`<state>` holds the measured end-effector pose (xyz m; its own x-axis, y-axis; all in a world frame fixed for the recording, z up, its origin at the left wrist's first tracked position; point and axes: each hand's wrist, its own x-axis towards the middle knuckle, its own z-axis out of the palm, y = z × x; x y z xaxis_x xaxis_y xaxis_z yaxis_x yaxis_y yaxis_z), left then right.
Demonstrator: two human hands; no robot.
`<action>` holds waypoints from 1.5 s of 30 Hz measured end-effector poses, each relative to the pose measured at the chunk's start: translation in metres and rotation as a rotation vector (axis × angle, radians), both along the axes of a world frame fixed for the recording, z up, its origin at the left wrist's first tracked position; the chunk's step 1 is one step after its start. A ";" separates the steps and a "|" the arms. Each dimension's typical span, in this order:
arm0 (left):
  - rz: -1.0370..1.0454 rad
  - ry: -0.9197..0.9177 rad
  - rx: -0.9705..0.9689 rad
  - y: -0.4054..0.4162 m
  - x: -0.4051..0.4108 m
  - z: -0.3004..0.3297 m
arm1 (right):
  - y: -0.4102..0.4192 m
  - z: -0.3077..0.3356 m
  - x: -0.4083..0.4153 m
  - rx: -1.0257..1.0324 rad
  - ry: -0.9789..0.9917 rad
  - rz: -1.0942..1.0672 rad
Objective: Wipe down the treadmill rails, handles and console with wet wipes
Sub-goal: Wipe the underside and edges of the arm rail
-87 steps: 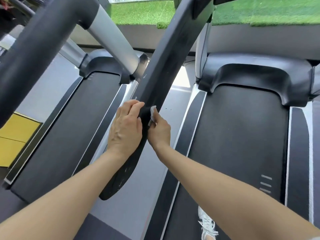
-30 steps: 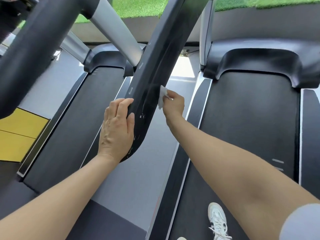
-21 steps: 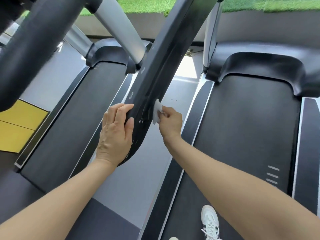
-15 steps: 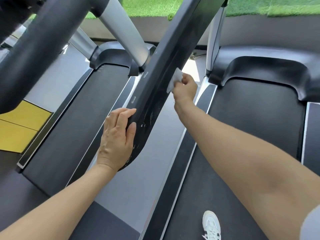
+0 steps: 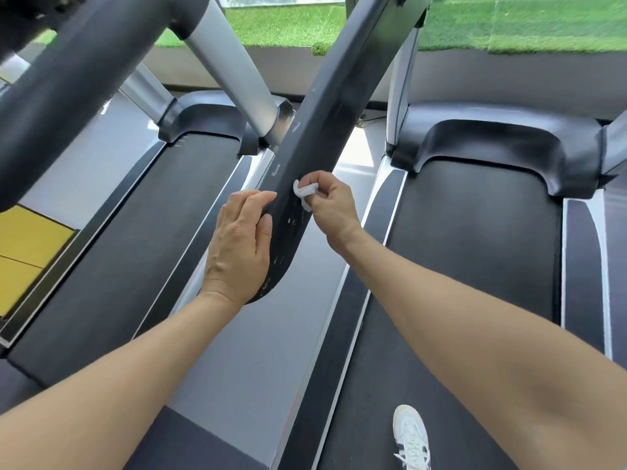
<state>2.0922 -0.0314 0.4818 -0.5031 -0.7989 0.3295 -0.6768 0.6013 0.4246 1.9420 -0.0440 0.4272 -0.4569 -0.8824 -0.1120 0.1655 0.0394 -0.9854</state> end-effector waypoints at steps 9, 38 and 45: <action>-0.013 0.040 0.023 0.009 0.032 -0.014 | 0.059 -0.016 0.058 0.000 -0.042 0.101; 0.000 0.122 -0.086 0.008 0.030 -0.031 | 0.055 -0.022 0.081 0.154 -0.087 -0.256; 0.002 0.121 -0.080 0.008 0.030 -0.032 | 0.034 -0.031 0.060 0.232 -0.060 -0.281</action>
<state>2.1221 -0.0234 0.4496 -0.4540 -0.7687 0.4506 -0.6251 0.6351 0.4537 2.0022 -0.0103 0.3967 -0.6644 -0.6714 -0.3283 0.2587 0.2055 -0.9438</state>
